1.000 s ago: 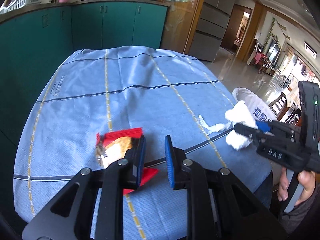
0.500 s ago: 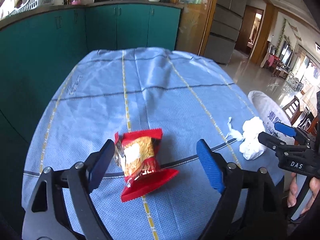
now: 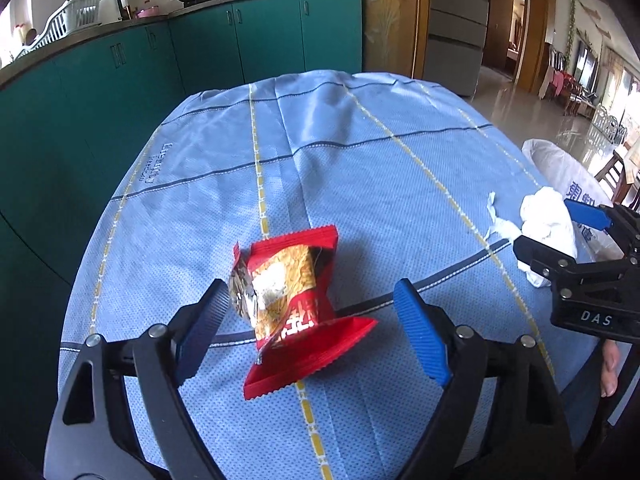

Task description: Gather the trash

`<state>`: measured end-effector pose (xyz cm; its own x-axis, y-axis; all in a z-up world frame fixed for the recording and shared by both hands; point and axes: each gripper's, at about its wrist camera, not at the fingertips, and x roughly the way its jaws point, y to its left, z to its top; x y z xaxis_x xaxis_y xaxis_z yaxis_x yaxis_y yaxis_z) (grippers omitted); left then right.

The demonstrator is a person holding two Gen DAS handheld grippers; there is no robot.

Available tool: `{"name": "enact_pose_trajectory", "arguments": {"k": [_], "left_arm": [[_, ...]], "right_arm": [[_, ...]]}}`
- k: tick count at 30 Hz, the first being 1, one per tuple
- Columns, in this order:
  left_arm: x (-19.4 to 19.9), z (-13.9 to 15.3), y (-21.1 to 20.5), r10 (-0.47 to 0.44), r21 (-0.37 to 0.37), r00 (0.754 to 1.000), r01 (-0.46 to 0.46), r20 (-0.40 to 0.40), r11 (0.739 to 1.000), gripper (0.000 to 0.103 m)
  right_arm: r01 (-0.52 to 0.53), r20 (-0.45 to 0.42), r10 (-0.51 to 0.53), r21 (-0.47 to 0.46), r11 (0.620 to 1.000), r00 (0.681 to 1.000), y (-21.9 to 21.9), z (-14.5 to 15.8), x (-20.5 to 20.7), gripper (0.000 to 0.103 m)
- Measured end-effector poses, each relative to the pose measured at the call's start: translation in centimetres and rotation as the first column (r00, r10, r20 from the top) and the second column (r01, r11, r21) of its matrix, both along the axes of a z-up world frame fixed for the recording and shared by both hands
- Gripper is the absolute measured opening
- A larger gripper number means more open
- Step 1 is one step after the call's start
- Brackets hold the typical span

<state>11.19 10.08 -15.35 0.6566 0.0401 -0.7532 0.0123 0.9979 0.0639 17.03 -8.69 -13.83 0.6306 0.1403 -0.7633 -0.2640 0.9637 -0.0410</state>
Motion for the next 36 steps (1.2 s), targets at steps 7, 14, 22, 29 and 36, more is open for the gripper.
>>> {"name": "enact_pose_trajectory", "arguments": {"k": [7, 14, 22, 29, 36], "left_arm": [[0.2, -0.8, -0.3, -0.024, -0.009, 0.999, 0.024, -0.045, 1.0, 0.051], [-0.3, 0.1, -0.1, -0.028, -0.013, 1.0, 0.028, -0.005, 1.0, 0.042], [-0.6, 1.4, 0.0, -0.022, -0.015, 0.999, 0.023, 0.033, 1.0, 0.042], [-0.4, 0.7, 0.8, -0.009, -0.028, 1.0, 0.01, 0.004, 1.0, 0.046], [-0.3, -0.7, 2.6, 0.002, -0.078, 0.999, -0.006, -0.051, 0.997, 0.06]], "right_arm": [[-0.003, -0.023, 0.003, -0.003, 1.0, 1.0, 0.5, -0.8, 0.6, 0.09], [0.014, -0.056, -0.013, 0.012, 1.0, 0.998, 0.1, -1.9, 1.6, 0.09], [-0.038, -0.057, 0.042, 0.072, 0.997, 0.997, 0.2, -1.6, 1.0, 0.054], [-0.044, -0.047, 0.047, 0.063, 0.997, 0.998, 0.2, -1.3, 0.3, 0.049], [-0.036, -0.059, 0.041, 0.071, 0.997, 0.997, 0.0, -1.6, 0.3, 0.06]]}}
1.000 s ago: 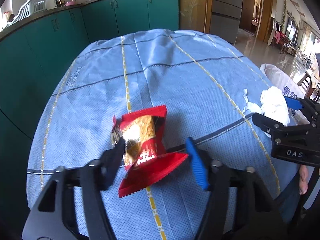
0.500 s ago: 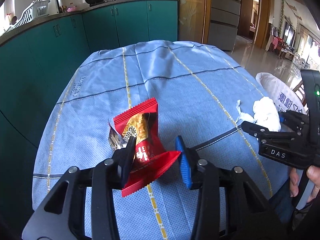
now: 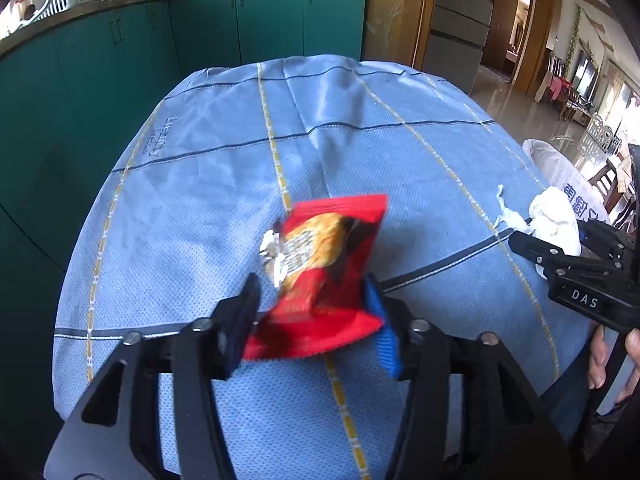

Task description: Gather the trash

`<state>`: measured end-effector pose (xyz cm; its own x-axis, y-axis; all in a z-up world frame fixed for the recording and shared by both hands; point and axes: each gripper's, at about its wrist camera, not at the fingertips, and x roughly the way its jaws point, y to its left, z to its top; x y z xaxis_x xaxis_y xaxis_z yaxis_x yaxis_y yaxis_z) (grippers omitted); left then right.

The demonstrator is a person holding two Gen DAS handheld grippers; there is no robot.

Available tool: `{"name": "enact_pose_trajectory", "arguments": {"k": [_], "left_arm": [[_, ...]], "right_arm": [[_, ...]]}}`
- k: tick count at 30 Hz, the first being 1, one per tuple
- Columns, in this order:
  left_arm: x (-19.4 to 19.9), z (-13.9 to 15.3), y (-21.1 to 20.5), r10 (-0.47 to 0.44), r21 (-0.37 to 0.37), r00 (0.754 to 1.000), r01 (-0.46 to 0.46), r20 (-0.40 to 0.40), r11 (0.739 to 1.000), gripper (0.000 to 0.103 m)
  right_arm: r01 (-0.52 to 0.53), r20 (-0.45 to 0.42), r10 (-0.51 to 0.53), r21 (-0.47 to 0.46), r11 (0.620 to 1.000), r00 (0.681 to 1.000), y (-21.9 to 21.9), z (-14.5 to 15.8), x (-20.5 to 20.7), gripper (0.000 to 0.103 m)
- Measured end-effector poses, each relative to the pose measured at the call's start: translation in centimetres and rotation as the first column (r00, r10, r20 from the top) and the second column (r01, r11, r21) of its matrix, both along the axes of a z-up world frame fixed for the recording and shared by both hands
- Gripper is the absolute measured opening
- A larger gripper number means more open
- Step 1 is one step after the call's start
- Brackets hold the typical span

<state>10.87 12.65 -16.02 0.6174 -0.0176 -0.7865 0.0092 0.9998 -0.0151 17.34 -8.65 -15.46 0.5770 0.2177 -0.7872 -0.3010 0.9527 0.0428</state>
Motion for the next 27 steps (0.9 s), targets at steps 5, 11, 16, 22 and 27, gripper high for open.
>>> {"name": "enact_pose_trajectory", "arguments": {"k": [5, 11, 16, 22, 27], "left_arm": [[0.2, -0.4, 0.1, -0.001, -0.029, 1.0, 0.001, -0.016, 1.0, 0.06], [-0.1, 0.3, -0.2, -0.004, -0.046, 1.0, 0.005, 0.013, 0.999, 0.044], [-0.4, 2.3, -1.2, -0.012, -0.036, 0.997, 0.015, 0.07, 0.999, 0.044], [0.5, 5.0, -5.2, -0.082, 0.003, 0.986, 0.082, 0.147, 0.997, 0.044], [2.0, 6.3, -9.9, -0.171, 0.004, 0.97, 0.173, 0.173, 0.985, 0.044]], "right_arm": [[0.003, -0.006, -0.003, 0.004, 1.0, 1.0, 0.1, -0.1, 0.4, 0.063], [-0.007, 0.008, 0.007, 0.023, 1.0, 1.0, -0.1, 0.1, -0.1, 0.048], [0.004, 0.054, -0.006, 0.039, 0.999, 0.999, -1.1, 1.7, -1.0, 0.046], [0.068, 0.151, -0.07, 0.016, 0.998, 0.986, -3.8, 5.0, -2.1, 0.046], [0.144, 0.239, -0.137, -0.011, 0.99, 0.961, -7.4, 8.2, -3.4, 0.046]]}}
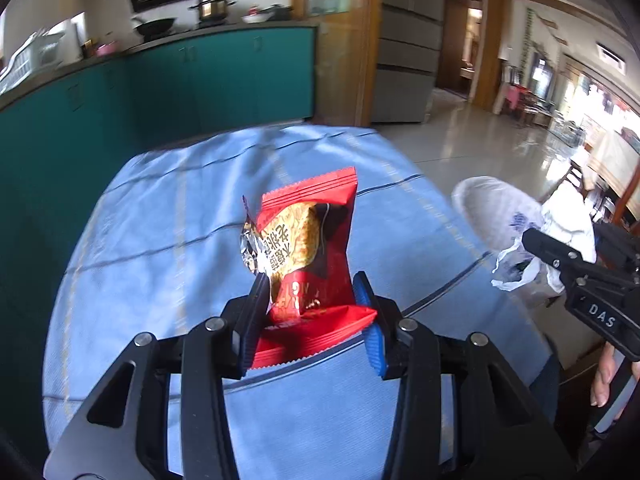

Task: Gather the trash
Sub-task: 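Carry the red packet with the left tool while the right tool carries the tissue to the bin, then open both tools over the bin to drop the packet and tissue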

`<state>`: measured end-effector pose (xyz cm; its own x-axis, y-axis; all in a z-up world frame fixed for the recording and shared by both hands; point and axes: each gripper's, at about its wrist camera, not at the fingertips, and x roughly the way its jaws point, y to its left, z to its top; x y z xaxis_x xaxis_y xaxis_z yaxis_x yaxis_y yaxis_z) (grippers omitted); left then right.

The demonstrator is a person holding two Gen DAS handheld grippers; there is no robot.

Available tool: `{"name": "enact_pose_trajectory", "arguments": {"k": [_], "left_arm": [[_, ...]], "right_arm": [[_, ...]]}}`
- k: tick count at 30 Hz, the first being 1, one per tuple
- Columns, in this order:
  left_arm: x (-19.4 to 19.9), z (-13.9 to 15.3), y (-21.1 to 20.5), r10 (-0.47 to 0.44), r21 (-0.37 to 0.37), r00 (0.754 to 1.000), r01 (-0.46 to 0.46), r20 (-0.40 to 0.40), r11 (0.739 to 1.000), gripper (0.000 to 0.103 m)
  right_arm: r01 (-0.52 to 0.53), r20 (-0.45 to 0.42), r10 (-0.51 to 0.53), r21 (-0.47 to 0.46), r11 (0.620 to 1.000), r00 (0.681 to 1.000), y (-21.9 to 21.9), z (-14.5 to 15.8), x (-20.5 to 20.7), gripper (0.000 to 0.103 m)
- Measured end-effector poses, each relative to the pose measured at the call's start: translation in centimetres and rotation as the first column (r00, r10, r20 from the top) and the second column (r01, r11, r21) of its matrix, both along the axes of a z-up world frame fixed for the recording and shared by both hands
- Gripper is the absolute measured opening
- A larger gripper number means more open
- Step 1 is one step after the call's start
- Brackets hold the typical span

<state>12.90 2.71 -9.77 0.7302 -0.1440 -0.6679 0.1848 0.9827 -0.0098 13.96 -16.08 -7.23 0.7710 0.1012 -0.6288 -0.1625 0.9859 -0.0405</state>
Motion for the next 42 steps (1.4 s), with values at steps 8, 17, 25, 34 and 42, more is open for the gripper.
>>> {"name": "enact_pose_trajectory", "arguments": {"k": [8, 17, 25, 34, 42], "left_arm": [[3.0, 1.3, -9.4, -0.174, 0.0, 0.985, 0.174, 0.017, 0.985, 0.044], [6.9, 0.4, -19.0, -0.304, -0.01, 0.953, 0.304, -0.004, 0.953, 0.044], [9.2, -2.7, -25.6, -0.383, 0.005, 0.922, 0.384, -0.048, 0.923, 0.044], [9.9, -4.9, -28.4, -0.399, 0.061, 0.916, 0.402, -0.045, 0.914, 0.072], [9.1, -3.0, -24.1, -0.313, 0.107, 0.95, 0.31, 0.013, 0.945, 0.085]], "right_arm": [[0.135, 0.036, -0.134, -0.012, 0.991, 0.99, -7.6, 1.6, -0.7, 0.046], [0.287, 0.003, -0.287, 0.026, 0.958, 0.958, -15.8, -0.2, 1.0, 0.046], [0.381, -0.053, -0.378, 0.068, 0.922, 0.924, -20.3, -2.9, 3.3, 0.046], [0.406, -0.099, -0.398, 0.082, 0.91, 0.912, -22.1, -5.1, 4.9, 0.046], [0.398, -0.103, -0.387, 0.13, 0.908, 0.916, -21.5, -5.0, 5.1, 0.075]]}}
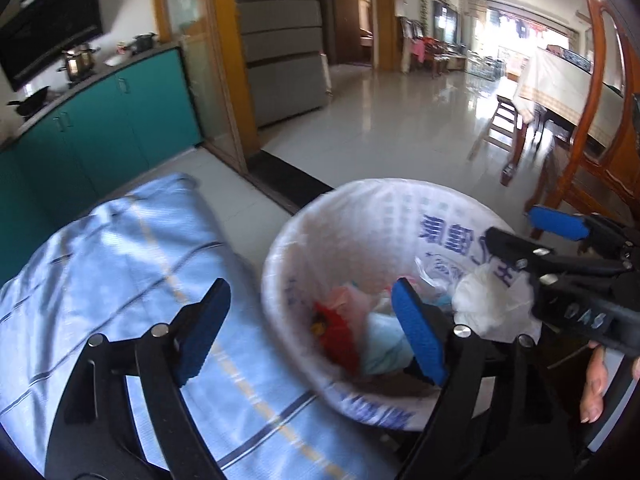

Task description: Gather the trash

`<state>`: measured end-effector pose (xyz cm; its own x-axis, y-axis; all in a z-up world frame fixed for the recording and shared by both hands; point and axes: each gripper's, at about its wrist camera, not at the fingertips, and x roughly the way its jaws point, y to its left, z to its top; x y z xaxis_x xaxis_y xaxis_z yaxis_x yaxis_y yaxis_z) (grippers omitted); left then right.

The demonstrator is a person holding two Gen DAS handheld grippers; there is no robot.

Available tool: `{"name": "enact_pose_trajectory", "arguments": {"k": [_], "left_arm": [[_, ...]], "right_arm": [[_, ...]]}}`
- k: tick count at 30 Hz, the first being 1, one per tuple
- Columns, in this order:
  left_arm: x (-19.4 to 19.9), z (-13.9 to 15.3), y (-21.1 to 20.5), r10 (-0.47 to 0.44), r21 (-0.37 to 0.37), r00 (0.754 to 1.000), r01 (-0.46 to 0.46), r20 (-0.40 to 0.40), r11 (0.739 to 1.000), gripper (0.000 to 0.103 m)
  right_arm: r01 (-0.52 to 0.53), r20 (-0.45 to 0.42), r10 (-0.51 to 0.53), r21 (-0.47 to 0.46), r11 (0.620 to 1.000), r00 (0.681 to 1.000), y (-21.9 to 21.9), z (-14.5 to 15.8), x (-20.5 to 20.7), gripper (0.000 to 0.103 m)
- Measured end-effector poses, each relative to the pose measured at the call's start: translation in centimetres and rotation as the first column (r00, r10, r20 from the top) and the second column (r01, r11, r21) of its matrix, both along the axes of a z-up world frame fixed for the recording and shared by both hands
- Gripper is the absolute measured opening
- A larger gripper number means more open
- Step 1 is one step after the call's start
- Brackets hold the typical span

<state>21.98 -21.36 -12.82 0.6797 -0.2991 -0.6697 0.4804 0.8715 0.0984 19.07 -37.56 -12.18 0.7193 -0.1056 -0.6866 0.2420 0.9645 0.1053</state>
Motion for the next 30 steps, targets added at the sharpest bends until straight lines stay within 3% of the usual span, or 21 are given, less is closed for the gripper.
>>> {"name": "enact_pose_trajectory", "arguments": {"k": [5, 7, 12, 16, 25, 30], "left_arm": [[-3.8, 2.5, 5.2, 0.092, -0.021, 0.994, -0.091, 0.063, 0.996, 0.09], [-6.4, 4.1, 7.5, 0.131, -0.035, 0.985, -0.128, 0.11, 0.991, 0.097], [-13.9, 7.6, 13.6, 0.241, -0.031, 0.939, -0.241, 0.243, 0.97, 0.1], [-18.5, 9.1, 18.2, 0.336, -0.079, 0.902, -0.327, 0.272, 0.942, 0.1], [-23.9, 10.4, 21.7, 0.352, -0.078, 0.894, -0.345, 0.277, 0.935, 0.1], [-25.6, 11.5, 22.5, 0.355, -0.114, 0.888, -0.337, 0.293, 0.935, 0.1]], "right_arm": [[0.013, 0.084, -0.015, 0.013, 1.0, 0.996, 1.6, 2.9, -2.9, 0.092], [0.019, 0.15, -0.019, 0.001, 1.0, 0.988, 2.9, 4.7, -5.5, 0.099], [0.023, 0.278, -0.013, -0.033, 0.999, 0.961, 6.5, 7.9, -11.5, 0.1], [-0.013, 0.308, 0.032, -0.064, 0.998, 0.951, 10.1, 9.9, -14.5, 0.1], [-0.029, 0.326, 0.117, -0.263, 0.964, 0.938, 17.2, 12.3, -20.6, 0.1], [-0.045, 0.334, 0.142, -0.282, 0.958, 0.932, 18.7, 13.1, -22.1, 0.1]]}}
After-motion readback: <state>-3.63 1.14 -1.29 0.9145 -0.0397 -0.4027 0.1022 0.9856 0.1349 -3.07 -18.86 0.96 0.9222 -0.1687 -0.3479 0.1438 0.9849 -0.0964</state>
